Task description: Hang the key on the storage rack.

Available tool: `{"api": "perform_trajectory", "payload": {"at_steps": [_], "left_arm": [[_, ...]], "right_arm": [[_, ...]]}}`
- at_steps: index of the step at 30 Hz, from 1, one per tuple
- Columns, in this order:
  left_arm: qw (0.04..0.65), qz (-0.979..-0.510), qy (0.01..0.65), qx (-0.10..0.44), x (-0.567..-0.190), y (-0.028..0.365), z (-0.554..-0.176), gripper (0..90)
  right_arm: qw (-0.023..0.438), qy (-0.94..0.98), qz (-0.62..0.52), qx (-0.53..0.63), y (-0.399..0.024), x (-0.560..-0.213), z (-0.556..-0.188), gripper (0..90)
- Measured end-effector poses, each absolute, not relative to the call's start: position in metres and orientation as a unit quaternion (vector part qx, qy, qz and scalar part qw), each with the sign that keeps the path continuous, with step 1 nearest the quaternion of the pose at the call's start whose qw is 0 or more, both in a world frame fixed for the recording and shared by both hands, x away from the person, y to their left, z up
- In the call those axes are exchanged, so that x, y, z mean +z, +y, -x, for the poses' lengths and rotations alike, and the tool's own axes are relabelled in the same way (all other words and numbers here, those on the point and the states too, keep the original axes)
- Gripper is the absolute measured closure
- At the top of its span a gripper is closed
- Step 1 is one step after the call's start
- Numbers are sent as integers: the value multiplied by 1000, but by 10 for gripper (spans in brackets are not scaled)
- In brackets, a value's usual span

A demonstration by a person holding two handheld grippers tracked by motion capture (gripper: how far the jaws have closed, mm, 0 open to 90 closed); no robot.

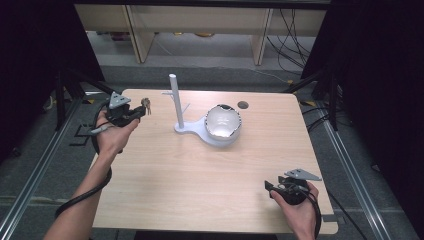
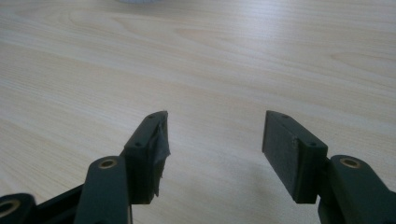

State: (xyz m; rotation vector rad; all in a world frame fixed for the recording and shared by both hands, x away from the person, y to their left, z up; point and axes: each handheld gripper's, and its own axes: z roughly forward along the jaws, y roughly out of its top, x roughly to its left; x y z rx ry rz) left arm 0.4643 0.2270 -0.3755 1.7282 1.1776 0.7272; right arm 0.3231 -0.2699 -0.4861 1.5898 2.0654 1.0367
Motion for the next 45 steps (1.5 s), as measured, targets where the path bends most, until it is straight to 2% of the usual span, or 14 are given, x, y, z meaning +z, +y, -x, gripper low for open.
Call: {"api": "perform_trajectory", "payload": {"at_steps": [16,45], "left_arm": [[456,-699,461,303,-364,204,-478,843],[444,-708,458,302,-361,192,-491,842]], "right_arm": [[177,731,-546,369,-275,-487,-325,418],[179,732,-545,369,-277,-487,-325,416]]}}
